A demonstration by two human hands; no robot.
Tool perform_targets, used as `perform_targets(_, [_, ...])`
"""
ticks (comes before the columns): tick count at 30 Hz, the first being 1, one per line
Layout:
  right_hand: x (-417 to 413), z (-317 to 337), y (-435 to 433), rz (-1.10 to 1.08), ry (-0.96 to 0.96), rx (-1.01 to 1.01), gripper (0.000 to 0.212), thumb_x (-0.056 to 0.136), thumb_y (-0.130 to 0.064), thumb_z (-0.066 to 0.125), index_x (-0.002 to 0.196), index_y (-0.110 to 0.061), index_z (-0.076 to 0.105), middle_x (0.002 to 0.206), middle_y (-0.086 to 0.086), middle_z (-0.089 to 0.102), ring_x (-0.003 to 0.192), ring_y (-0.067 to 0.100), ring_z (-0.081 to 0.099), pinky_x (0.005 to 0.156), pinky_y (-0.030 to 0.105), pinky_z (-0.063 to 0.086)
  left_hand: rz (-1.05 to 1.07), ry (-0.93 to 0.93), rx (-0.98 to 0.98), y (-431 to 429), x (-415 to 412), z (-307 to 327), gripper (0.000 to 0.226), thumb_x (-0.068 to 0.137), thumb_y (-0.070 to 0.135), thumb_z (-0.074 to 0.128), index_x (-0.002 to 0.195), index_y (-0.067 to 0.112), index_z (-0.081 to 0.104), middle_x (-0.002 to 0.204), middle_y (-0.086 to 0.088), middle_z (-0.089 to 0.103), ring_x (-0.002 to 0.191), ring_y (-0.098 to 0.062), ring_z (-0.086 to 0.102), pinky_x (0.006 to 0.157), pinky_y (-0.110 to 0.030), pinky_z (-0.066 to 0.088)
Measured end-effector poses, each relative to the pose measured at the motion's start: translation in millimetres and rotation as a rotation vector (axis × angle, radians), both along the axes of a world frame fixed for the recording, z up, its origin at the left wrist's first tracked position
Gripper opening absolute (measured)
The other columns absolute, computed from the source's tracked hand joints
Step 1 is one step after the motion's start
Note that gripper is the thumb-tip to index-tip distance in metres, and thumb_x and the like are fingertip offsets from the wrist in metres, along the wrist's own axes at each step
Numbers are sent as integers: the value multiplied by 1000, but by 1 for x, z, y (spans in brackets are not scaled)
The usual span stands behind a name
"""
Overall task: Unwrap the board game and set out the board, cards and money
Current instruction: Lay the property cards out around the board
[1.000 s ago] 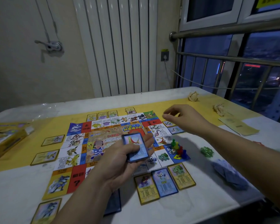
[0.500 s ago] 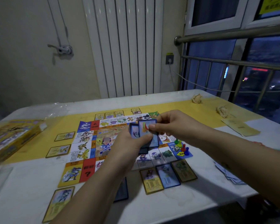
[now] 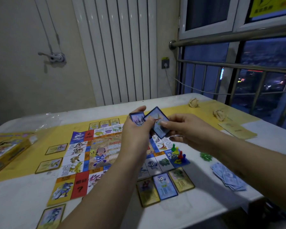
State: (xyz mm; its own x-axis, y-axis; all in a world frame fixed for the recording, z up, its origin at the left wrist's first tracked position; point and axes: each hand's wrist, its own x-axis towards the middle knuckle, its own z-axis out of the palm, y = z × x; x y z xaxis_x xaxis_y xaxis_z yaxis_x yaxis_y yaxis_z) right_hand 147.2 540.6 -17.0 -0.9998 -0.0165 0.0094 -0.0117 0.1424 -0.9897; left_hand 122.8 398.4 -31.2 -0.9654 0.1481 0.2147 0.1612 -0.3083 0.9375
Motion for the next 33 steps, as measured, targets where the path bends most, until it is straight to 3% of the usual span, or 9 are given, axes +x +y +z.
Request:
perform_targets(2, [0,-7,5,-62,-6,-226,5,90,-13,58,91,-10,62,82,4,68,74,14,63,72,25,51,-35,-68,40,8,1,-3,29,92,3,56,110,26,56,98,-6,64,75,-14,64,61,-23,53])
perform_targets(4, [-8,-8,18,-139,12,-291,9,93,-8,53,94,-11,62,89,7,68,81,17,62,74,26,53,-51,-156,87,13,2,-7,29,92,1,56,112,21,56,86,-6,60,63,-12,56,51,-19,48])
perform_targets(7, [-28,-15,53,-262,-10,55,12,94,-9,55,104,-8,60,97,14,64,78,19,61,61,21,54,-76,-348,256,10,-1,-11,22,93,2,53,106,19,58,70,-6,58,57,-14,53,49,-21,49])
perform_targets(10, [-44,-35,83,-268,-96,552,19,90,-18,64,107,-14,58,85,9,63,67,18,55,58,26,45,-105,-460,344,3,-5,-12,19,94,2,53,110,12,58,70,-9,56,58,-18,52,46,-24,48])
perform_targets(12, [-51,-45,89,-220,-136,683,17,88,-21,66,104,-16,60,80,3,60,63,13,53,54,23,39,-118,-499,350,0,-5,-13,18,94,3,52,110,10,57,70,-9,57,59,-18,52,50,-27,46])
perform_targets(18, [-72,-66,92,-200,-127,915,23,87,-27,67,107,-16,63,98,2,52,85,16,51,57,20,38,-126,-542,366,-4,-5,-18,26,95,3,50,120,11,55,79,-11,58,66,-19,54,63,-29,45])
perform_targets(25, [-82,-81,90,-279,-65,947,25,84,-27,70,105,-16,63,93,1,52,80,15,49,52,20,33,-102,-605,400,-6,-7,-20,16,98,6,46,110,10,55,84,-12,57,69,-21,54,65,-30,46])
perform_targets(28, [-83,-87,91,-304,-48,982,27,83,-30,71,105,-17,62,96,3,57,81,16,51,60,26,40,-111,-631,407,-5,-6,-21,14,98,6,46,106,10,56,85,-12,58,71,-21,54,66,-31,47])
perform_targets(33, [-80,-89,92,-360,-25,1103,36,78,-40,74,106,-21,60,102,2,53,89,18,51,74,32,44,-156,-652,425,-10,-6,-22,31,99,6,42,129,5,48,94,-16,59,79,-25,57,67,-34,47])
